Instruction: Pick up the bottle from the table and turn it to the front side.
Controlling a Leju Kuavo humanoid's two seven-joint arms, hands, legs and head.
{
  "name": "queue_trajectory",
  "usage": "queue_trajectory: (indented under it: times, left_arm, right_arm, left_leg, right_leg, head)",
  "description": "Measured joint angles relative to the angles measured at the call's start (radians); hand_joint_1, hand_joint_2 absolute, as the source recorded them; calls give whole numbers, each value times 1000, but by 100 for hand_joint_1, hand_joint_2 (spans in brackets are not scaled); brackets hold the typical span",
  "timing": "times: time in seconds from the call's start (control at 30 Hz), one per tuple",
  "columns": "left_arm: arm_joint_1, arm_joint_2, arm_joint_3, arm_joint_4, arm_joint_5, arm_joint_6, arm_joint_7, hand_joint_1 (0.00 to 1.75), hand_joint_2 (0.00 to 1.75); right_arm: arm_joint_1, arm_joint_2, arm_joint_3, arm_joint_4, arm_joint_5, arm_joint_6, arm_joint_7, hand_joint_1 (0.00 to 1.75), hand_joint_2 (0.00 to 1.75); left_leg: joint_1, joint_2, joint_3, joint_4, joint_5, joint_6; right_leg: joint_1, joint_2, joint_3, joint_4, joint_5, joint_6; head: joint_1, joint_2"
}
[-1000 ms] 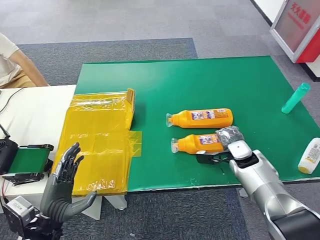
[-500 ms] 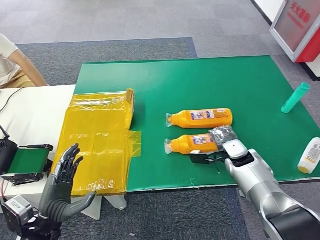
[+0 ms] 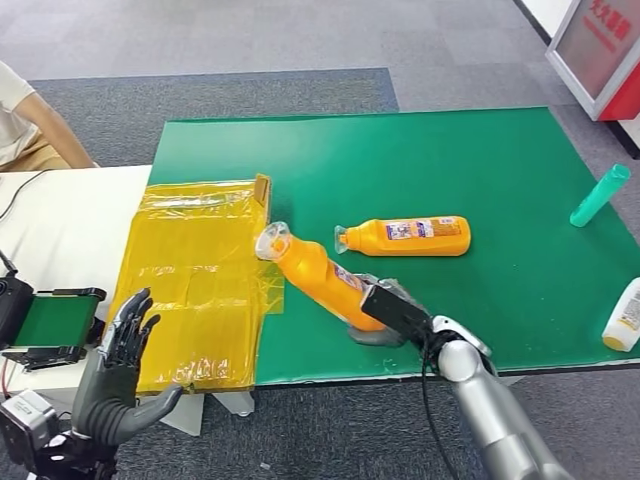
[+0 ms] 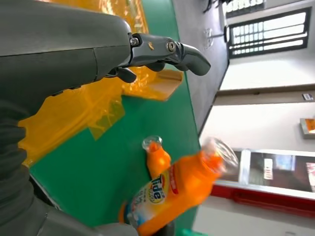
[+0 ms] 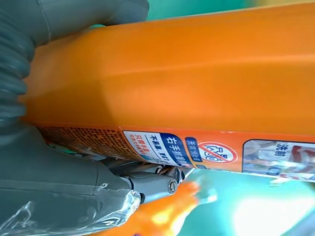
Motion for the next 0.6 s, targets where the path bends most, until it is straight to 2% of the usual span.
queue_trajectory:
  times: [0.07,0.13,0.43,0.6]
  left_arm:
    - [-4,-4,8,-1,81,-22,22,0,175]
    - [-16,-5,9,-6,99,-25,22,0,175]
    - [-79,-5,4,-21,90,10,19,0,175]
    - [-115,-14,-11,-14,188,15,104,0,175]
  right_arm:
    - [52,0,5,-79,-95,11,1,175,175]
    - [88,1,15,-138,-136,11,2,175,175]
    - [153,12,49,-250,-178,1,-1,175,175]
    - [192,59,55,-305,-204,-11,-17,175,175]
  left_leg:
    - [0,0,-1,0,-1,0]
    - [0,0,-1,0,-1,-1]
    - [0,0,-1,0,-1,-1]
    - [0,0,-1,0,-1,-1]
  right_leg:
    - [0,0,-1,0,-1,0]
    - [0,0,-1,0,-1,-1]
    - [0,0,-2,0,-1,-1]
    - [0,0,-2,0,-1,-1]
  head:
    - [0,0]
    - [0,0]
    - [0,0]
    - [0,0]
